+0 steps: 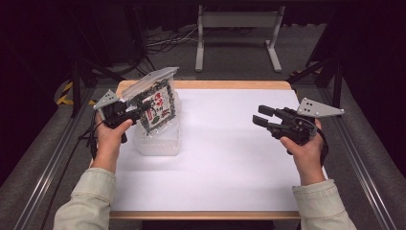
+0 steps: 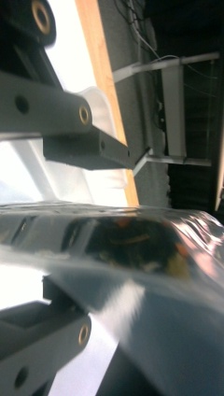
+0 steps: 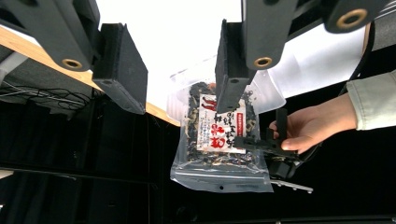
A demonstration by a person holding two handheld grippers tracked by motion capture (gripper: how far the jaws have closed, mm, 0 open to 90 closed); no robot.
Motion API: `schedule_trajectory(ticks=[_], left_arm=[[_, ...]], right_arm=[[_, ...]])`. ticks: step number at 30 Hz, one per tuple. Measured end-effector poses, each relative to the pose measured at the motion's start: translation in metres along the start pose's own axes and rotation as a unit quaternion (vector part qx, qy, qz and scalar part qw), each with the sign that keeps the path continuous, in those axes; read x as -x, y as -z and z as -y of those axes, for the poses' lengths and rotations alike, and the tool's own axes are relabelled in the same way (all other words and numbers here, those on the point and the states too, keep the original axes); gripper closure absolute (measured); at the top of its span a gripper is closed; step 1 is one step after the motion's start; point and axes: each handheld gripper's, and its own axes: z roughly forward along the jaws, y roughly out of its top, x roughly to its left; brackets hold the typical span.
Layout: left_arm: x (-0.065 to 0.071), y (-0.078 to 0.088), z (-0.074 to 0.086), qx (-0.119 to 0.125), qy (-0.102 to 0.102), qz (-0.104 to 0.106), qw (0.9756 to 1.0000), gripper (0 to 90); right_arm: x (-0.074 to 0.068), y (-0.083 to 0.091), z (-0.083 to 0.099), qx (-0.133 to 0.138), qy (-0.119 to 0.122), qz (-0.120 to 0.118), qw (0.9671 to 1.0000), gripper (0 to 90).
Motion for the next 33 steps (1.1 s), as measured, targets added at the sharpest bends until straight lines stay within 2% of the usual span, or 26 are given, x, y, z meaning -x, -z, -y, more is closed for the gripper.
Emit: schedule_trajectory(ticks=[1, 2, 3, 5, 7, 9, 10, 11, 12, 14, 19, 20, 23, 31, 33], left_arm=[[0.002, 0.002, -0.002, -0.002, -0.005, 0.000, 1.0000, 42.6], [0.006, 0.006, -0.005, -0.007, -0.018, -0.008, 0.9998, 40.0], [0.006, 0.006, -0.005, -0.007, -0.018, -0.008, 0.9998, 38.5], [0.013, 0.015, -0.010, -0.023, -0.049, -0.042, 0.9976, 34.1], [0.018, 0.023, -0.011, -0.028, -0.054, -0.052, 0.9968, 29.7], [0.020, 0.028, -0.012, -0.026, -0.056, -0.051, 0.9968, 26.4], [0.024, 0.037, -0.011, -0.020, -0.057, -0.048, 0.9970, 26.0], [0.024, 0.037, -0.011, -0.020, -0.057, -0.048, 0.9970, 25.4], [0.030, 0.047, -0.010, -0.017, -0.061, -0.043, 0.9971, 25.1], [0.037, 0.056, -0.009, -0.009, -0.066, -0.038, 0.9971, 24.9], [0.053, 0.073, -0.005, -0.009, -0.077, -0.026, 0.9967, 25.1], [0.059, 0.079, -0.002, -0.014, -0.075, -0.029, 0.9967, 25.0], [0.065, 0.084, 0.003, -0.024, -0.073, -0.028, 0.9967, 24.6], [0.080, 0.093, 0.023, -0.031, -0.067, 0.008, 0.9972, 24.7], [0.082, 0.094, 0.029, -0.041, -0.069, 0.013, 0.9967, 24.2]], right_arm=[[0.000, 0.001, 0.000, 0.001, 0.000, 0.002, 1.0000, 54.4], [0.001, 0.002, 0.001, 0.001, 0.000, 0.004, 1.0000, 54.0], [0.001, 0.002, 0.001, 0.001, 0.000, 0.005, 1.0000, 53.5], [0.001, 0.004, 0.003, -0.002, -0.001, 0.008, 1.0000, 52.3], [0.002, 0.006, 0.004, -0.006, -0.001, 0.013, 0.9999, 50.9], [0.002, 0.007, 0.005, -0.008, -0.001, 0.013, 0.9999, 50.3], [0.003, 0.010, 0.008, -0.014, -0.001, 0.019, 0.9997, 49.5], [0.003, 0.010, 0.008, -0.014, -0.001, 0.019, 0.9997, 49.5], [0.004, 0.012, 0.011, -0.019, -0.001, 0.022, 0.9996, 49.2], [0.006, 0.014, 0.013, -0.023, -0.002, 0.027, 0.9994, 48.9], [0.010, 0.021, 0.019, -0.031, -0.006, 0.040, 0.9987, 48.2], [0.010, 0.024, 0.022, -0.037, -0.005, 0.047, 0.9982, 47.8], [0.011, 0.026, 0.025, -0.043, -0.005, 0.051, 0.9978, 47.4], [0.012, 0.036, 0.043, -0.068, -0.008, 0.072, 0.9950, 45.7], [0.011, 0.040, 0.052, -0.078, -0.008, 0.078, 0.9939, 45.6]])
